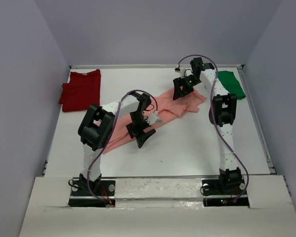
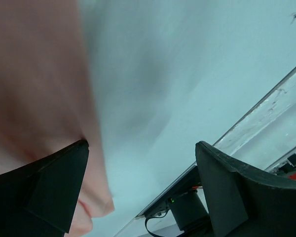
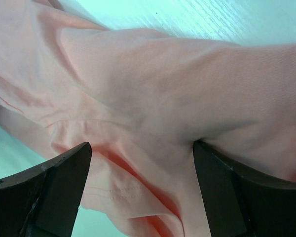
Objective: Fold and stack the t-shirts
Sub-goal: Rotate the tshirt 90 degrees
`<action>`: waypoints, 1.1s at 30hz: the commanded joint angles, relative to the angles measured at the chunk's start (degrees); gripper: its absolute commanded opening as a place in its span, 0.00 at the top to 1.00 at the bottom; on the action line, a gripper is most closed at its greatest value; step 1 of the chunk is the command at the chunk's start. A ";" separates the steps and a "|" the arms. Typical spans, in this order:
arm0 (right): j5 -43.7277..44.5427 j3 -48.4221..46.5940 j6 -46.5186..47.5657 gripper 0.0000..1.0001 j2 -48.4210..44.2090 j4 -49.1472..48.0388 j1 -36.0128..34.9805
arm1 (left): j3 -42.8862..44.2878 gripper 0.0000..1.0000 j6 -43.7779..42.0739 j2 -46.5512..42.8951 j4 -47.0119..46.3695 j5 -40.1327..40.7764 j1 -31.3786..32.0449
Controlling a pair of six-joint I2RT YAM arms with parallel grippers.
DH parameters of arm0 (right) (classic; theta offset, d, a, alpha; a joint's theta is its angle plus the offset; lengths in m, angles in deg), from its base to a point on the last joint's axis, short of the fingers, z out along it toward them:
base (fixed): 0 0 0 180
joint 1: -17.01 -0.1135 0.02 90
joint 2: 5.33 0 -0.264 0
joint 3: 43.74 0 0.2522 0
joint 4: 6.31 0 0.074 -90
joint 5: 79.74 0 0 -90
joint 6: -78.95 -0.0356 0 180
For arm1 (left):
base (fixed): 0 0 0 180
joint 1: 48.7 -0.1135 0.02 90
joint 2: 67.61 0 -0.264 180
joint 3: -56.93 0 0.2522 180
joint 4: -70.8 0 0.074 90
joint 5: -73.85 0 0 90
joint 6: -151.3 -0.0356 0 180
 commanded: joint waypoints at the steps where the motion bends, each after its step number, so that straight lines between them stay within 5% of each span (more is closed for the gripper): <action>1: -5.10 -1.33 1.34 0.09 -0.65 -3.24 0.07 | 5.39 0.01 1.01 0.96 3.68 -2.72 4.20; 8: -5.73 -1.51 1.43 0.06 -5.03 -4.91 0.07 | 14.64 0.01 3.22 0.09 3.68 -1.05 4.38; 22: 10.09 20.97 -1.56 0.12 -32.28 -7.29 0.07 | 16.32 0.01 5.32 -2.20 -0.71 5.44 2.45; 33: 11.85 40.76 -2.79 0.29 -37.30 -6.67 0.07 | 11.66 0.01 11.13 -3.25 -10.56 7.12 -12.58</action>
